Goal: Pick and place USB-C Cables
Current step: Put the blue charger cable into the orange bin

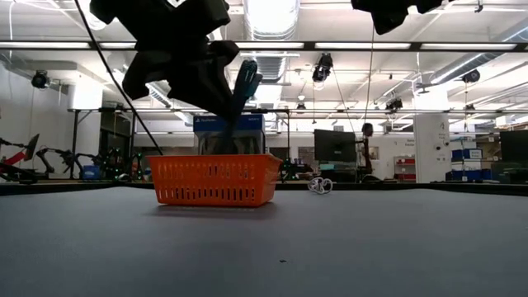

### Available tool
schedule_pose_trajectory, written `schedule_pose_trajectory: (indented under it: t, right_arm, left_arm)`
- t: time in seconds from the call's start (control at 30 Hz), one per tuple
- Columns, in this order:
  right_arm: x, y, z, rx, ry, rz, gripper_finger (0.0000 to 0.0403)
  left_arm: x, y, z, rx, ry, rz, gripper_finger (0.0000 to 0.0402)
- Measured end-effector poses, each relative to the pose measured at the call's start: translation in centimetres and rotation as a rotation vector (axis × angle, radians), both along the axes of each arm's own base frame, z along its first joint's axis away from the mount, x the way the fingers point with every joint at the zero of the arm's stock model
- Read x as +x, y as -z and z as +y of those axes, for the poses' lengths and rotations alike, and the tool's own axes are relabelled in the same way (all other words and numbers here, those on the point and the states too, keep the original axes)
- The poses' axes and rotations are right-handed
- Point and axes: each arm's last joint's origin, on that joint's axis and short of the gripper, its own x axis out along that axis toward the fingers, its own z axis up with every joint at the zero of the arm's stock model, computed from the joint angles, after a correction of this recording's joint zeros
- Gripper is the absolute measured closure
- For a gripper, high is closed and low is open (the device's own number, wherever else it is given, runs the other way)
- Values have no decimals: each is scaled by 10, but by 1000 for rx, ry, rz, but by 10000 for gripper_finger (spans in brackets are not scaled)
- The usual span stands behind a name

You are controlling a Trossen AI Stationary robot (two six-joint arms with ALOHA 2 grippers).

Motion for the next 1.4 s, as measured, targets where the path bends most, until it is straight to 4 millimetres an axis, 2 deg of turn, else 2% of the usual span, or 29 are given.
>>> schedule_pose_trajectory:
  t: [1.4]
  right_arm:
    - [0,0,0,15,5,2,360]
  left_arm:
    - [-1,13,1,7,-43,71,350]
